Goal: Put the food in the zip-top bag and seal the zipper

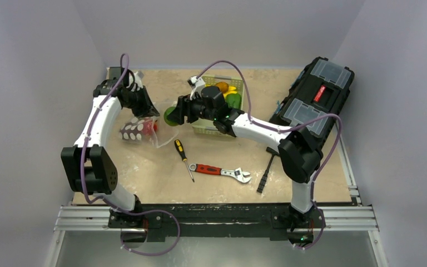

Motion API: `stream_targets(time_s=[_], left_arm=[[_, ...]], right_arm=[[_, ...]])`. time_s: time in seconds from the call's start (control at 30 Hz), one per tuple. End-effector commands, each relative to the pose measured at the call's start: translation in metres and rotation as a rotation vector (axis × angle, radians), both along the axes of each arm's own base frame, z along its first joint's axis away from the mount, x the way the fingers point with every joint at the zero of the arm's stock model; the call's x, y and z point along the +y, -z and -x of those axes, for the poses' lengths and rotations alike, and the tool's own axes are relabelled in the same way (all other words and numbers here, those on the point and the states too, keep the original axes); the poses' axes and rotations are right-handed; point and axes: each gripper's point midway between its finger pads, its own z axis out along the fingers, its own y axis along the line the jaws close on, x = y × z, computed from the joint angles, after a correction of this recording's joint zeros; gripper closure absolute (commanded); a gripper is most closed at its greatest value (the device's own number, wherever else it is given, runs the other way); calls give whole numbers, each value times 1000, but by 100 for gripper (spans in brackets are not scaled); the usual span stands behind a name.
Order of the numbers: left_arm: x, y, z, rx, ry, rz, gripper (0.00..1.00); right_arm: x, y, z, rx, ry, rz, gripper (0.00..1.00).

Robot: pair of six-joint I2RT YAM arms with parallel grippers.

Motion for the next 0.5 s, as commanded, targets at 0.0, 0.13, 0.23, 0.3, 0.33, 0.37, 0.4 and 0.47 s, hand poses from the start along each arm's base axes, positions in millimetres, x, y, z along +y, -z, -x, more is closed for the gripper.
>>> stream_targets(time_s=[0.0,0.13,0.23,0.3,0.33,0.37,0.4,0.47], left_arm=[[-2,-21,-1,-95,31,-6,100],[-2,-27,0,-114,31,-8,100],[-2,-31,2,-129,29,-11,100],[-1,-32,2,-132,28,-12,100],[-2,-33,3,-135,29,-12,100],[-2,-34,4,-138,29,-12,100],[-1,-35,4,-141,29,-15,100],[-1,-36,5,-149,26,-19,100]], right_arm=[[23,-12,13,3,-67,-71,100],[29,-6,14,23,-77,-72,98],[38,-2,15,39,-94,-77,90],[43,3,16,51,-104,-77,84],[45,4,15,52,-105,-79,80],[47,5,15,56,-104,-80,75],[49,6,15,62,-106,-80,71],[52,8,15,70,-112,-82,64]])
